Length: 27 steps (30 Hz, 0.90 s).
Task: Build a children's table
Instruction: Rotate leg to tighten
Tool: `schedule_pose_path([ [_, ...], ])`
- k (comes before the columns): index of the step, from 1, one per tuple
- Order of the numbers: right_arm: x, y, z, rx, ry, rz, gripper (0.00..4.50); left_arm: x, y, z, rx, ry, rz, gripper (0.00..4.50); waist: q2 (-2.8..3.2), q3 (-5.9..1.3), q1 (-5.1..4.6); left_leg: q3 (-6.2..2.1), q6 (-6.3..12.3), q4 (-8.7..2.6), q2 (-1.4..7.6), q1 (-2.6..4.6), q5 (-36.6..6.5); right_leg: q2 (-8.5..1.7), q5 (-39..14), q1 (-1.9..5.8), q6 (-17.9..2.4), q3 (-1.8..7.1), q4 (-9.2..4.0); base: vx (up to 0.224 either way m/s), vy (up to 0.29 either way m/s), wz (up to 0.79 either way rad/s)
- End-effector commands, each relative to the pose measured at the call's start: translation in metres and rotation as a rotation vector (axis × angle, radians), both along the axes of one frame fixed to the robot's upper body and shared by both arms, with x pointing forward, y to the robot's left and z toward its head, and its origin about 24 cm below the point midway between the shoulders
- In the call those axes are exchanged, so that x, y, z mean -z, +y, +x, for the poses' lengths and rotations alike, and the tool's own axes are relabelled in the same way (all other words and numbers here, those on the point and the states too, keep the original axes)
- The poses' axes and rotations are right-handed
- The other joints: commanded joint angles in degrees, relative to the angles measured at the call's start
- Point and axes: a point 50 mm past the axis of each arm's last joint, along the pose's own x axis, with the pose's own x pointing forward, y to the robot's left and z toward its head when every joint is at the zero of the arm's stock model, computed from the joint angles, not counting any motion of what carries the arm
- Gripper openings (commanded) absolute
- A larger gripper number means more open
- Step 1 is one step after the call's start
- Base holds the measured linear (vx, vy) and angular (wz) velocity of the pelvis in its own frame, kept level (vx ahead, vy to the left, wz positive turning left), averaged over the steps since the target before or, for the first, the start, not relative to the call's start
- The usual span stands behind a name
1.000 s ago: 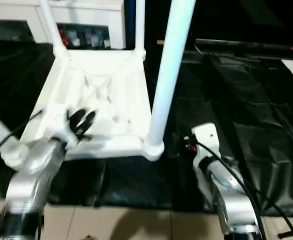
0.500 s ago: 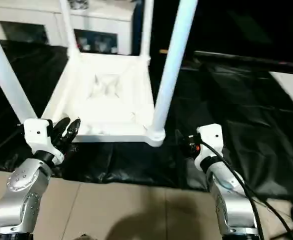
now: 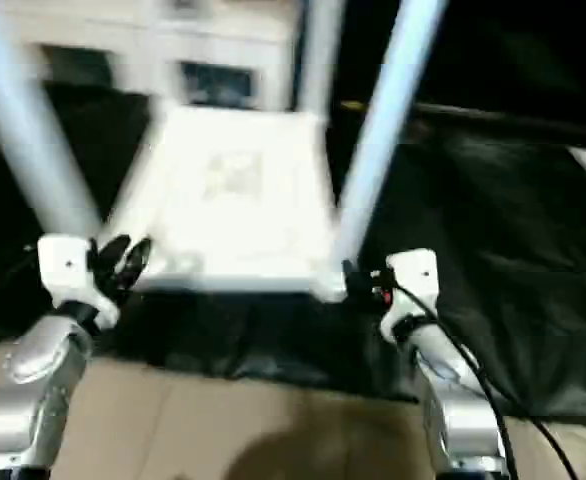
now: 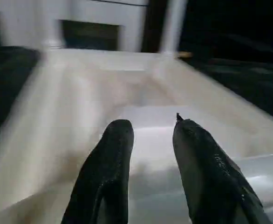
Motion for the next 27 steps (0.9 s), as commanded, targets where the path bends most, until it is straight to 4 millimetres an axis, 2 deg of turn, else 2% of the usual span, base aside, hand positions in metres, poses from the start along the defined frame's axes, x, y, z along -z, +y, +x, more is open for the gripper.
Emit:
schedule_pose_path([
  [1,-0.001,-0.01,-0.002,0.037,0.0,-0.013,3.66,-0.003,-0.009,0.001,0.031,-0.007,-0.009,1.71,-2.22,-2.84,0.01,0.19,16.95,-4.69,1.82,-0.61,-9.36,-3.21,7.91,4.14,-0.76,4.03,-7.89,0.087,-0.11,0.05],
  [2,-0.001,-0.01,-0.002,0.039,0.0,-0.012,3.66,-0.003,-0.01,0.001,0.037,-0.006,-0.008,1.71,-2.57,-1.33,1.78,1.06,10.12,2.66,-1.02,-1.29,-11.28,-9.03,-25.34,6.05,-2.84,9.24,-14.59,0.087,-0.11,0.05],
  [3,-0.001,-0.01,-0.002,0.04,0.0,-0.011,3.66,-0.003,-0.011,0.001,0.041,-0.006,-0.008,1.71,-2.77,-2.08,2.19,-0.38,7.55,4.28,-0.2,-2.49,-7.61,-10.1,-33.94,7.88,-5.18,9.76,-14.47,0.098,-0.101,0.03],
  [4,-0.001,-0.01,-0.002,0.043,-0.001,-0.01,3.66,-0.002,-0.012,0.001,0.05,-0.005,-0.009,1.71,-2.43,-2.05,2.36,-1.67,4.0,5.56,0.34,-4.68,-3.15,-9.95,-36.83,9.22,-8.2,9.28,-13.72,0.112,-0.045,-0.11],
  [5,-0.001,-0.01,-0.002,0.044,-0.001,-0.009,3.66,-0.002,-0.013,0.0,0.054,-0.004,-0.008,1.71,-1.26,-1.47,2.27,-2.31,2.36,4.68,1.1,-5.08,-1.26,-9.24,-32.29,8.9,-12.06,8.24,-13.65,0.112,-0.045,-0.11],
  [6,-0.001,-0.01,-0.002,0.044,-0.001,-0.009,3.66,-0.002,-0.013,0.0,0.054,-0.004,-0.008,1.71,-1.05,-1.31,2.04,-2.16,2.07,3.36,1.48,-4.7,-0.28,-8.15,-30.88,8.56,-13.69,6.9,-13.81,0.106,-0.021,-0.08],
  [7,-0.001,-0.01,-0.003,0.046,-0.001,-0.01,3.66,-0.002,-0.013,0.0,0.06,-0.002,-0.01,1.71,0.31,-1.05,1.77,-1.51,2.41,-1.14,2.25,-3.56,0.77,-4.92,-28.07,7.82,-15.14,3.75,-13.7,0.106,0.034,0.02],
  [8,-0.001,-0.01,-0.003,0.046,-0.001,-0.01,3.66,-0.002,-0.013,0.0,0.06,-0.002,-0.01,1.71,1.65,-1.29,1.74,-0.91,2.23,-3.36,2.99,-1.78,-0.24,-3.66,-26.11,7.42,-15.1,1.96,-13.65,0.106,0.034,0.02],
  [9,-0.001,-0.011,-0.003,0.048,-0.001,-0.011,3.66,-0.001,-0.014,0.001,0.065,0.003,-0.006,1.71,2.6,-0.6,0.06,-2.57,2.62,-6.87,5.4,-1.36,-13.36,-0.49,-22.63,6.3,-13.06,-0.15,-11.13,0.109,0.086,0.01],
  [10,-0.001,-0.011,-0.003,0.048,-0.001,-0.011,3.66,-0.001,-0.014,0.001,0.065,0.003,-0.006,1.71,3.39,-0.85,-0.63,-3.85,2.35,-7.6,6.67,1.12,-19.85,0.28,-19.43,4.75,-12.65,-0.63,-9.49,0.123,0.076,0.06],
  [11,-0.001,-0.011,-0.004,0.05,-0.001,-0.012,3.66,-0.001,-0.015,0.001,0.068,0.005,-0.005,1.71,4.21,-2.47,-2.35,-7.27,7.39,-8.87,8.9,5.88,-20.57,0.15,-1.88,2.31,-12.08,-1.42,-4.68,0.123,0.076,0.06],
  [12,-0.001,-0.012,-0.004,0.051,-0.001,-0.013,3.66,-0.001,-0.015,0.001,0.07,0.006,-0.005,1.71,3.93,-2.47,-2.71,-7.9,11.21,-8.83,9.17,6.39,-17.12,-0.15,0.72,1.57,-10.11,-1.56,-3.83,0.15,0.048,0.14],
  [13,-0.001,-0.012,-0.004,0.052,-0.001,-0.014,3.66,-0.001,-0.015,0.002,0.073,0.006,-0.007,1.71,2.9,-2.43,-3.14,-7.86,18.64,-8.08,9.1,6.83,-10.88,-1.13,3.36,0.32,-6.8,-1.05,-3.27,0.143,0.018,0.07],
  [14,-0.001,-0.012,-0.004,0.053,-0.001,-0.016,3.66,-0.001,-0.016,0.002,0.074,0.009,-0.006,1.71,2.57,-2.13,-3.17,-7.35,20.76,-7.83,8.34,6.22,-8.37,-1.7,4.04,0.54,-6.12,-0.67,-3.79,0.143,0.018,0.07],
  [15,-0.001,-0.012,-0.003,0.054,-0.001,-0.017,3.66,-0.001,-0.016,0.002,0.081,0.014,-0.015,1.71,0.37,-2.36,-2.32,-3.12,20.81,-4.84,3.55,1.5,-3.83,-4.29,9.18,4.99,-8.1,1.91,-8.23,0.131,-0.02,0.08],
  [16,-0.001,-0.012,-0.003,0.055,0.0,-0.019,3.66,0.0,-0.019,0.002,0.118,0.025,-0.038,1.71,-0.92,-3.12,-0.03,-0.55,17.21,0.98,-0.61,-4.78,0.95,-7.63,9.93,11.84,-14.13,6.98,-10.9,0.13,-0.031,0.08],
  [17,-0.001,-0.012,-0.003,0.053,-0.001,-0.023,3.66,0.0,-0.02,0.003,0.135,0.026,-0.034,1.71,-0.52,-3.66,1.48,-1.92,10.89,3.5,1.29,-7.66,4.86,-10.9,19.58,14.03,-18.1,8.97,-10.11,0.13,-0.031,0.08],
  [18,-0.002,-0.012,-0.003,0.049,-0.001,-0.032,3.66,0.0,-0.023,0.003,0.171,0.029,-0.024,1.71,-0.97,-3.62,1.43,-2.23,8.07,2.47,1.67,-8.21,8.41,-9.27,29.54,13.29,-18.2,7.52,-8.34,0.109,-0.024,0.01],
  [19,-0.002,-0.012,-0.002,0.044,-0.002,-0.042,3.66,0.0,-0.025,0.004,0.207,0.032,-0.01,1.71,0.29,-3.43,1.44,-2.01,4.34,-2.58,2.29,-6.89,17.59,-4.19,44.36,10.88,-16.16,2.68,-5.18,0.0,0.0,0.0],
  [20,-0.003,-0.013,-0.001,0.033,0.0,-0.058,3.66,0.0,-0.03,0.005,0.286,0.036,0.011,1.71,1.7,-3.52,1.23,-2.24,4.09,-3.66,2.82,-5.13,22.68,-2.51,45.54,9.28,-14.33,0.99,-4.61,0.0,0.0,0.0],
  [21,-0.003,-0.013,-0.001,0.023,0.003,-0.065,3.66,0.001,-0.033,0.006,0.334,0.045,0.02,1.91,2.96,-4.3,0.46,-4.02,8.7,-2.5,5.28,-2.76,31.56,-0.97,41.45,6.93,-10.28,0.41,-3.27,0.0,0.0,0.0],
  [22,-0.003,-0.013,0.0,0.017,0.005,-0.069,3.66,0.001,-0.035,0.007,0.359,0.051,0.025,2.0,3.26,-4.37,0.26,-4.93,10.48,-2.1,6.47,-1.49,37.21,-1.2,37.37,5.27,-9.42,0.53,-3.23,0.0,0.0,0.0],
  [23,-0.003,-0.015,0.0,-0.033,0.024,-0.078,3.66,0.003,-0.044,0.01,0.518,0.094,0.012,2.0,2.92,-4.47,0.49,-5.57,12.49,-1.85,7.78,0.17,41.12,-2.65,28.49,3.48,-8.51,1.82,-4.37,0.0,0.0,0.0],
  [24,-0.003,-0.016,0.0,-0.046,0.03,-0.082,3.66,0.004,-0.046,0.011,0.56,0.103,0.022,2.05,2.32,-3.97,1.44,-3.94,11.8,-2.27,6.38,-1.2,34.76,-3.71,24.55,4.23,-9.01,2.58,-5.95,0.0,0.0,0.0],
  [25,-0.003,-0.017,0.0,-0.053,0.034,-0.087,3.66,0.004,-0.047,0.011,0.587,0.111,0.03,2.09,1.92,-3.32,2.22,-2.02,8.99,-3.29,4.92,-3.21,23.53,-4.21,23.18,5.89,-10.55,2.73,-6.66,0.0,0.0,0.0],
  [26,-0.004,-0.02,0.0,-0.072,0.042,-0.108,3.66,0.007,-0.052,0.014,0.661,0.135,0.073,2.2,2.26,-2.97,3.01,-1.36,5.96,-4.15,5.37,-2.99,12.54,-4.26,19.05,5.81,-12.1,2.61,-7.27,0.0,0.0,0.0],
  [27,-0.004,-0.022,0.0,-0.081,0.047,-0.117,3.66,0.008,-0.053,0.015,0.693,0.147,0.095,2.42,2.06,-2.65,2.95,-1.02,4.75,-4.67,5.57,-2.76,7.59,-4.13,16.19,5.71,-12.89,2.59,-7.7,-0.071,0.015,0.07],
])
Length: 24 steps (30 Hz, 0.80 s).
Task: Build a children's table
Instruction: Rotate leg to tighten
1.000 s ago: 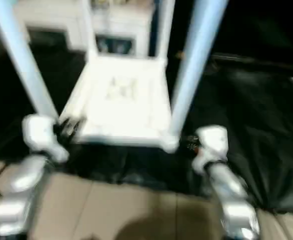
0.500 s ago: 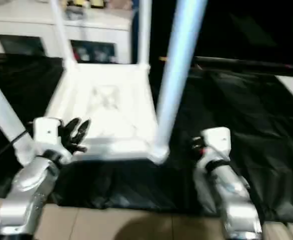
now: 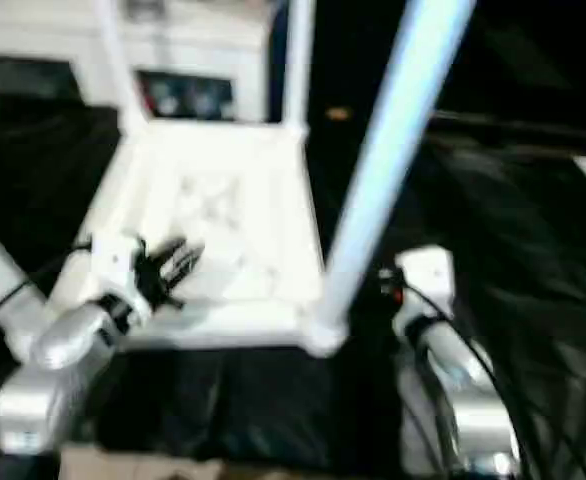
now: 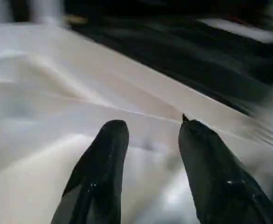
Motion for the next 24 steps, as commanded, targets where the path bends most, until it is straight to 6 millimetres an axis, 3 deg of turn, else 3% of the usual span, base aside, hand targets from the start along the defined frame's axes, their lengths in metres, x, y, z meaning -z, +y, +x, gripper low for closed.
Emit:
schedule_pose_path([
  [1,0.001,-0.007,-0.001,-0.013,0.024,-0.014,3.66,0.003,-0.009,0.001,0.121,0.028,0.047,2.42,-0.06,-2.07,0.14,-0.38,3.24,-5.04,4.66,2.44,-5.35,-5.01,7.09,1.27,-13.29,2.48,-4.65,-0.081,0.015,0.09],
  [2,0.001,-0.009,-0.001,-0.017,0.028,-0.023,3.66,0.004,-0.012,0.001,0.176,0.039,0.056,2.42,-0.02,-1.81,-0.01,0.05,1.57,-5.79,4.93,2.56,-10.35,-5.15,1.32,1.32,-13.52,2.42,-5.09,-0.081,0.015,0.09],
  [3,0.001,-0.01,-0.001,-0.018,0.031,-0.025,3.66,0.004,-0.013,0.001,0.197,0.043,0.061,2.42,0.09,-1.8,-0.11,0.21,0.78,-6.02,5.04,2.52,-11.94,-5.15,-0.9,1.33,-13.4,2.39,-5.18,-0.081,0.017,0.02],
  [4,0.001,-0.014,-0.001,-0.022,0.041,-0.036,3.66,0.005,-0.016,0.002,0.268,0.059,0.089,2.42,-0.38,-1.59,-0.33,0.45,-0.38,-6.39,5.18,2.55,-14.29,-5.12,-4.68,0.96,-12.78,2.54,-5.64,-0.076,0.01,-0.02],
  [6,0.003,-0.018,-0.003,-0.041,0.062,-0.055,3.66,0.007,-0.022,0.006,0.346,0.068,0.133,2.42,-0.05,-1.69,-0.26,0.67,-1.87,-6.46,5.22,2.73,-15.69,-5.31,-8.16,0.61,-11.69,2.72,-5.88,-0.075,0.005,-0.02],
  [8,0.005,-0.023,-0.004,-0.07,0.089,-0.083,3.66,0.008,-0.031,0.014,0.406,0.059,0.185,2.42,-0.35,-1.49,-0.21,0.92,-2.55,-6.44,5.08,2.82,-17.03,-5.41,-10.97,0.21,-10.78,2.93,-6.48,-0.066,0.0,0.01],
  [10,0.005,-0.026,-0.005,-0.08,0.098,-0.088,3.66,0.009,-0.037,0.019,0.441,0.058,0.214,2.42,-0.33,-1.68,-0.16,1.06,-2.42,-6.49,5.34,2.27,-14.93,-5.77,-9.74,0.4,-10.49,2.86,-6.4,0.0,0.0,0.0],
  [11,0.004,-0.027,-0.005,-0.082,0.099,-0.091,3.66,0.009,-0.037,0.02,0.444,0.058,0.22,2.42,-0.47,-1.63,-0.23,1.11,-2.38,-6.52,5.31,2.22,-14.85,-5.69,-9.75,0.31,-10.44,2.8,-6.43,0.0,0.0,0.0],
  [13,0.003,-0.031,-0.005,-0.081,0.103,-0.1,3.66,0.008,-0.043,0.028,0.46,0.06,0.247,2.42,-0.09,-1.86,-0.13,1.14,-2.12,-6.38,5.33,2.16,-13.96,-5.76,-7.46,0.4,-11.04,2.78,-6.15,0.0,0.0,0.0],
  [14,0.003,-0.032,-0.005,-0.079,0.104,-0.102,3.66,0.007,-0.045,0.03,0.46,0.059,0.253,2.42,-0.3,-1.88,-0.16,1.27,-1.84,-6.3,5.29,2.14,-13.4,-5.72,-6.57,0.33,-11.27,2.79,-6.22,0.0,0.0,0.0],
  [21,0.004,-0.039,-0.011,-0.088,0.124,-0.12,3.66,0.012,-0.055,0.04,0.525,0.105,0.298,2.42,-0.21,-2.76,0.19,1.56,3.98,-5.0,5.21,1.54,-3.13,-5.79,11.36,1.0,-15.14,2.49,-4.6,0.0,0.0,0.0],
  [24,0.005,-0.039,-0.012,-0.093,0.13,-0.125,3.66,0.016,-0.057,0.037,0.573,0.145,0.299,2.42,-0.15,-2.83,0.2,1.61,5.66,-4.91,5.37,1.51,-2.92,-5.7,14.43,0.74,-16.53,2.31,-4.26,0.0,0.0,0.0],
])
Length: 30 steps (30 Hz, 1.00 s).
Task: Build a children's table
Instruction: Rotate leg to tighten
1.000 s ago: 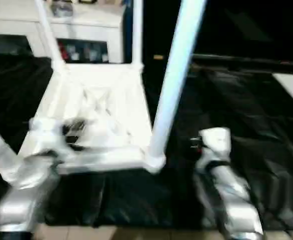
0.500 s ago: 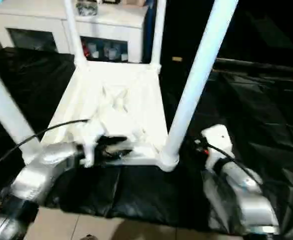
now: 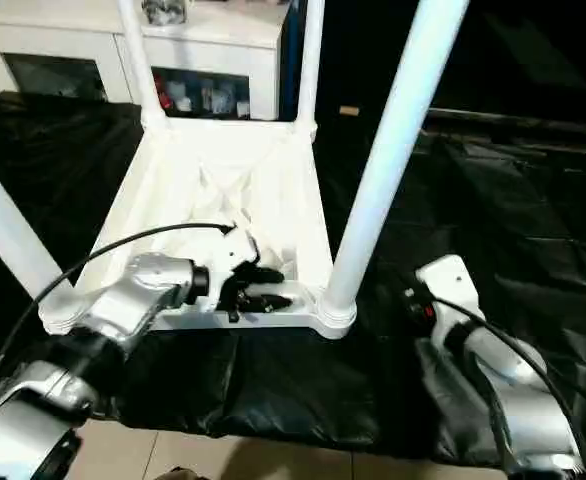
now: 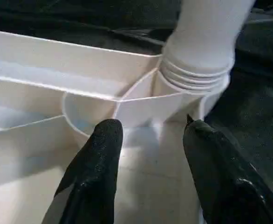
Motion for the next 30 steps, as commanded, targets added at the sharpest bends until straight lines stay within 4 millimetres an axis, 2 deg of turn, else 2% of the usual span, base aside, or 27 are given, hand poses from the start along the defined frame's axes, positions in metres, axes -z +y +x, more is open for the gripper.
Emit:
schedule_pose_path([
  [1,-0.003,-0.003,-0.001,0.001,0.001,-0.002,3.66,0.008,-0.003,-0.005,0.043,0.048,0.035,2.42,-0.28,-3.45,0.26,-1.72,5.11,-4.19,3.98,1.55,-5.1,-5.13,12.04,1.53,-16.44,2.2,-3.88,0.0,0.0,0.0],
  [4,-0.002,-0.005,-0.002,0.002,0.003,-0.008,3.66,0.012,-0.003,-0.006,0.065,0.059,0.041,2.42,-0.17,-2.96,0.23,-1.57,3.63,-4.66,4.23,1.93,-10.42,-5.28,3.48,1.22,-16.54,2.28,-4.81,0.0,0.0,0.0],
  [7,-0.002,-0.005,-0.002,0.002,0.004,-0.008,3.66,0.013,-0.002,-0.006,0.069,0.054,0.048,2.42,-0.26,-2.71,0.13,-1.47,2.55,-4.95,4.27,1.93,-12.55,-5.31,-0.44,1.1,-16.14,2.34,-5.2,0.0,0.0,0.0],
  [8,-0.002,-0.006,-0.002,0.002,0.006,-0.009,3.66,0.013,-0.002,-0.005,0.073,0.062,0.041,2.42,-0.47,-2.61,0.03,-1.43,1.92,-5.11,4.26,1.85,-13.49,-5.36,-2.72,1.06,-15.54,2.37,-5.39,0.0,0.0,0.0],
  [11,-0.001,-0.006,-0.003,-0.001,0.011,-0.015,3.66,0.014,-0.001,-0.005,0.081,0.067,0.057,2.42,-0.48,-2.55,0.01,-1.43,1.25,-5.23,4.23,1.83,-14.22,-5.5,-5.17,0.92,-14.54,2.43,-5.61,0.0,0.0,0.0],
  [15,0.0,-0.005,-0.002,-0.008,0.015,-0.022,3.66,0.019,0.0,-0.004,0.074,0.042,0.118,2.42,-0.59,-2.5,0.05,-1.41,1.28,-5.24,4.23,1.78,-13.94,-5.59,-5.51,0.81,-13.91,2.53,-5.75,0.0,0.0,0.0],
  [18,0.0,-0.005,-0.002,-0.008,0.015,-0.023,3.66,0.02,0.0,-0.002,0.062,0.038,0.138,2.05,-0.58,-2.3,0.14,-1.37,1.11,-5.32,4.26,1.93,-15.02,-5.67,-7.79,0.58,-13.71,2.55,-6.07,0.0,0.0,0.0],
  [19,0.0,-0.006,-0.001,-0.01,0.02,-0.028,3.66,0.019,-0.001,0.0,0.063,0.031,0.154,1.98,-1.24,-2.24,0.08,-1.32,1.05,-5.36,4.28,1.9,-15.43,-5.69,-9.53,0.59,-13.37,2.56,-6.2,0.0,0.0,0.0],
  [20,0.0,-0.006,-0.001,-0.01,0.021,-0.029,3.66,0.018,-0.001,0.001,0.065,0.027,0.159,1.87,-1.04,-2.23,0.19,-1.32,1.0,-5.35,4.22,1.93,-15.49,-5.77,-10.48,0.54,-13.19,2.56,-6.26,0.0,0.0,0.0],
  [22,0.0,-0.007,-0.001,-0.013,0.027,-0.035,3.66,0.016,-0.001,0.002,0.072,0.016,0.173,1.73,-1.2,-2.07,0.17,-1.25,0.74,-5.48,4.25,1.92,-15.67,-5.76,-13.15,0.36,-12.16,2.57,-6.59,0.0,0.0,0.0],
  [23,0.0,-0.008,-0.001,-0.015,0.031,-0.04,3.66,0.015,-0.002,0.003,0.076,0.015,0.175,1.59,-1.48,-1.97,0.1,-1.22,0.6,-5.51,4.25,1.92,-16.13,-5.86,-14.94,0.3,-11.62,2.58,-6.75,0.0,0.0,0.0],
  [24,0.0,-0.008,-0.001,-0.015,0.031,-0.04,3.66,0.015,-0.002,0.003,0.077,0.014,0.175,1.52,-1.47,-1.96,0.05,-1.25,0.56,-5.57,4.25,1.84,-16.27,-5.86,-15.77,0.33,-11.35,2.53,-6.8,0.0,0.0,0.0],
  [25,0.0,-0.009,-0.002,-0.015,0.037,-0.041,3.66,0.014,-0.003,0.004,0.08,0.007,0.179,1.42,-1.83,-1.98,-0.02,-1.26,0.61,-5.58,4.29,1.72,-16.1,-5.93,-16.91,0.33,-10.78,2.46,-6.82,0.0,0.0,0.0],
  [26,0.0,-0.009,-0.002,-0.015,0.037,-0.041,3.66,0.014,-0.003,0.004,0.08,0.007,0.179,1.32,-1.8,-1.9,-0.05,-1.15,0.58,-5.57,4.27,1.84,-16.34,-5.97,-17.86,0.11,-10.44,2.47,-7.07,0.0,0.0,0.0],
  [27,0.0,-0.009,-0.003,-0.017,0.041,-0.042,3.66,0.014,-0.004,0.003,0.083,0.004,0.177,1.24,-2.24,-1.93,-0.15,-1.12,0.67,-5.56,4.3,1.79,-16.14,-5.95,-17.78,0.14,-10.37,2.47,-7.07,0.0,0.0,0.0],
  [28,0.0,-0.01,-0.004,-0.016,0.048,-0.043,3.66,0.014,-0.004,0.003,0.085,0.003,0.174,1.2,-2.02,-1.93,-0.08,-1.14,0.81,-5.64,4.32,1.76,-15.54,-5.9,-17.05,0.1,-10.37,2.43,-6.98,0.0,0.0,0.0],
  [29,0.0,-0.01,-0.004,-0.015,0.05,-0.044,3.66,0.014,-0.005,0.003,0.086,0.002,0.173,1.14,-2.4,-1.94,-0.18,-1.04,0.98,-5.63,4.36,1.77,-15.32,-5.88,-16.62,0.06,-10.42,2.43,-7.02,0.0,0.0,0.0],
  [30,0.0,-0.011,-0.005,-0.014,0.057,-0.047,3.66,0.014,-0.005,0.002,0.088,0.002,0.171,1.04,-2.51,-2.02,-0.22,-1.01,1.33,-5.65,4.41,1.76,-14.45,-5.8,-15.13,0.13,-10.63,2.37,-6.81,0.0,0.0,0.0],
])
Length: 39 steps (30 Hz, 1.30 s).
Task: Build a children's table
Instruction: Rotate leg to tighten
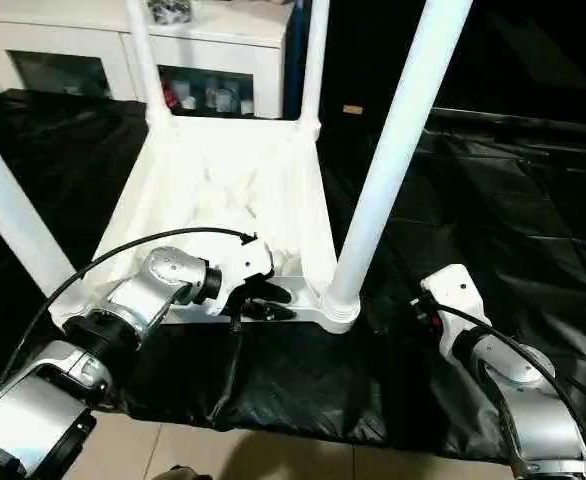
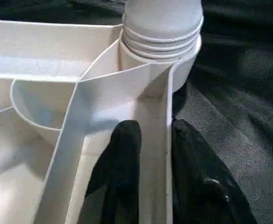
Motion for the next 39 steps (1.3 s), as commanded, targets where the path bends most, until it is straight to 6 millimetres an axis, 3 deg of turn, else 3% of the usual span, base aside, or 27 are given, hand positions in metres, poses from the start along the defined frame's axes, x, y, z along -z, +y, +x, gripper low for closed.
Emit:
schedule_pose_path([
  [1,-0.001,-0.004,-0.003,0.0,0.017,-0.021,3.66,0.008,0.004,-0.001,-0.026,0.012,0.037,0.93,-1.72,-2.67,-0.02,-2.29,1.97,-4.85,4.43,1.29,-13.18,-4.76,-13.21,0.22,-10.89,2.57,-6.49,0.0,0.0,0.0],
  [3,-0.001,-0.006,-0.007,-0.005,0.036,-0.034,3.66,0.009,0.004,-0.003,-0.02,0.017,0.028,0.77,-2.03,-2.64,-0.02,-2.14,2.84,-4.81,4.48,1.3,-12.05,-4.69,-10.8,0.18,-11.28,2.54,-6.32,0.0,0.0,0.0],
  [8,0.004,-0.01,-0.013,-0.01,0.065,-0.048,3.66,0.01,0.007,-0.006,-0.01,0.025,0.019,0.39,-1.99,-2.87,-0.52,-2.29,3.66,-4.98,4.61,0.95,-11.04,-4.65,-6.25,0.57,-12.17,2.27,-5.92,0.0,0.0,0.0],
  [10,0.009,-0.014,-0.012,-0.008,0.072,-0.055,3.66,0.011,0.009,-0.006,-0.005,0.026,0.023,0.29,-1.94,-2.98,-0.59,-2.18,3.46,-4.87,4.69,1.25,-11.46,-4.82,-5.12,0.42,-12.9,2.37,-5.92,0.0,0.0,0.0],
  [12,0.012,-0.016,-0.012,-0.007,0.078,-0.06,3.66,0.011,0.009,-0.007,-0.002,0.026,0.026,0.17,-2.17,-2.84,-0.66,-2.06,3.34,-4.83,4.59,1.24,-11.86,-4.76,-5.25,0.46,-13.41,2.43,-6.04,0.0,0.0,0.0],
  [13,0.021,-0.017,-0.011,-0.005,0.094,-0.068,3.66,0.012,0.011,-0.008,0.0,0.027,0.029,0.17,-1.84,-2.84,-0.62,-2.07,3.25,-4.78,4.62,1.26,-11.97,-4.94,-5.29,0.43,-13.65,2.46,-6.04,0.0,0.0,0.0],
  [14,0.027,-0.017,-0.01,-0.004,0.105,-0.073,3.66,0.013,0.011,-0.008,0.001,0.027,0.031,0.07,-2.01,-2.86,-0.9,-2.05,3.04,-4.75,4.54,1.19,-12.2,-4.89,-5.51,0.41,-13.85,2.4,-6.07,0.0,0.0,0.0],
  [16,0.037,-0.014,-0.009,-0.003,0.119,-0.079,3.66,0.013,0.012,-0.009,0.002,0.03,0.032,0.07,-2.05,-2.66,-1.49,-2.0,2.22,-4.8,4.36,1.08,-13.84,-4.81,-8.2,0.35,-14.3,2.36,-6.39,0.0,0.0,0.0],
  [17,0.053,-0.008,-0.007,0.003,0.137,-0.081,3.66,0.013,0.012,-0.009,0.004,0.03,0.033,0.07,-2.11,-2.68,-1.37,-2.0,2.22,-4.8,4.46,1.13,-14.19,-4.89,-8.67,0.4,-14.06,2.41,-6.47,0.0,0.0,0.0],
  [18,0.062,-0.004,-0.005,0.009,0.148,-0.081,3.66,0.013,0.012,-0.009,0.003,0.032,0.031,0.07,-2.19,-2.57,-1.87,-2.12,1.87,-4.95,4.4,0.95,-14.89,-4.88,-10.13,0.28,-13.97,2.36,-6.45,0.0,0.0,0.0],
  [19,0.062,-0.004,-0.005,0.009,0.148,-0.081,3.66,0.013,0.012,-0.009,0.003,0.032,0.031,0.07,-1.99,-2.45,-2.13,-2.31,0.99,-5.19,4.32,0.72,-15.91,-4.91,-13.18,0.42,-13.29,2.17,-6.72,0.0,0.0,0.0],
  [23,0.09,0.021,0.003,0.01,0.184,-0.089,3.66,0.015,0.012,-0.012,0.011,0.035,0.028,0.07,-1.78,-2.57,-2.82,-2.61,-2.3,-5.72,4.62,1.71,-21.96,-4.66,-16.65,-0.37,-12.23,2.22,-7.07,0.0,0.0,0.0],
  [27,0.112,0.061,0.008,0.002,0.205,-0.095,3.66,0.016,0.012,-0.012,0.017,0.037,0.034,0.07,-1.47,-2.55,-4.97,-3.81,-6.39,-6.61,4.41,1.52,-30.09,-4.41,-21.39,-0.68,-10.55,1.58,-7.3,-0.009,0.008,-0.05],
  [29,0.116,0.073,0.008,-0.002,0.206,-0.096,3.66,0.015,0.013,-0.012,0.017,0.036,0.035,0.07,-1.35,-2.55,-5.31,-4.02,-7.26,-6.7,4.44,2.0,-33.74,-4.44,-21.53,-1.36,-10.22,1.7,-7.52,0.0,0.0,0.0],
  [30,0.119,0.082,0.009,-0.004,0.202,-0.094,3.66,0.013,0.014,-0.011,0.017,0.035,0.035,0.07,-0.73,-2.27,-5.66,-4.47,-8.28,-6.84,4.27,2.44,-38.82,-4.36,-24.49,-1.65,-9.28,1.42,-7.97,0.0,0.0,0.0],
  [31,0.12,0.087,0.009,-0.006,0.202,-0.093,3.66,0.013,0.015,-0.01,0.017,0.034,0.034,0.07,-0.42,-2.28,-5.88,-4.67,-8.67,-7.02,4.19,2.38,-40.09,-4.2,-24.74,-1.45,-8.8,1.23,-8.11,-0.031,0.031,-0.19],
  [32,0.123,0.102,0.01,-0.011,0.196,-0.088,3.66,0.012,0.016,-0.009,0.013,0.034,0.026,0.07,1.01,-2.51,-6.12,-5.23,-9.52,-7.34,4.11,2.36,-42.02,-4.23,-23.43,-1.09,-8.64,0.89,-7.87,-0.031,0.031,-0.19],
  [33,0.125,0.114,0.009,-0.016,0.188,-0.084,3.66,0.012,0.017,-0.009,0.01,0.032,0.021,0.07,1.04,-2.41,-6.46,-5.24,-9.87,-7.62,4.03,2.28,-43.23,-3.94,-22.34,-1.19,-8.66,0.66,-8.12,-0.033,0.042,-0.23],
  [34,0.127,0.122,0.008,-0.019,0.182,-0.082,3.66,0.012,0.018,-0.009,0.007,0.03,0.017,0.07,0.47,-2.59,-7.5,-5.79,-9.93,-7.91,3.88,1.7,-44.38,-3.85,-21.12,-0.58,-8.67,-0.02,-7.86,-0.029,0.042,-0.27],
  [35,0.128,0.129,0.007,-0.019,0.176,-0.077,3.66,0.011,0.019,-0.009,0.007,0.021,0.013,0.07,1.04,-2.57,-7.86,-6.03,-9.84,-8.27,3.71,1.43,-45.43,-3.88,-20.73,-0.23,-8.51,-0.39,-7.88,-0.029,0.042,-0.27],
  [36,0.129,0.14,0.005,0.013,0.165,-0.045,3.66,0.009,0.018,-0.006,-0.031,-0.016,-0.007,0.07,0.91,-2.44,-8.02,-6.0,-9.77,-8.3,3.7,1.63,-46.53,-3.83,-21.55,-0.53,-8.45,-0.43,-8.16,-0.029,0.023,-0.23],
  [37,0.129,0.15,0.004,0.053,0.142,-0.012,3.66,0.005,0.015,-0.003,-0.075,-0.039,-0.051,0.07,0.95,-2.35,-8.0,-5.87,-9.12,-7.91,3.61,2.56,-48.31,-4.05,-23.85,-1.42,-8.4,-0.3,-8.87,0.0,0.0,0.0],
  [39,0.114,0.16,0.011,0.206,0.008,0.11,3.66,-0.013,0.01,0.002,-0.118,-0.095,-0.183,0.07,0.31,-2.32,-7.83,-5.96,-7.6,-7.16,3.57,3.36,-48.06,-5.08,-29.81,-1.86,-7.83,-0.34,-9.83,0.0,0.0,0.0],
])
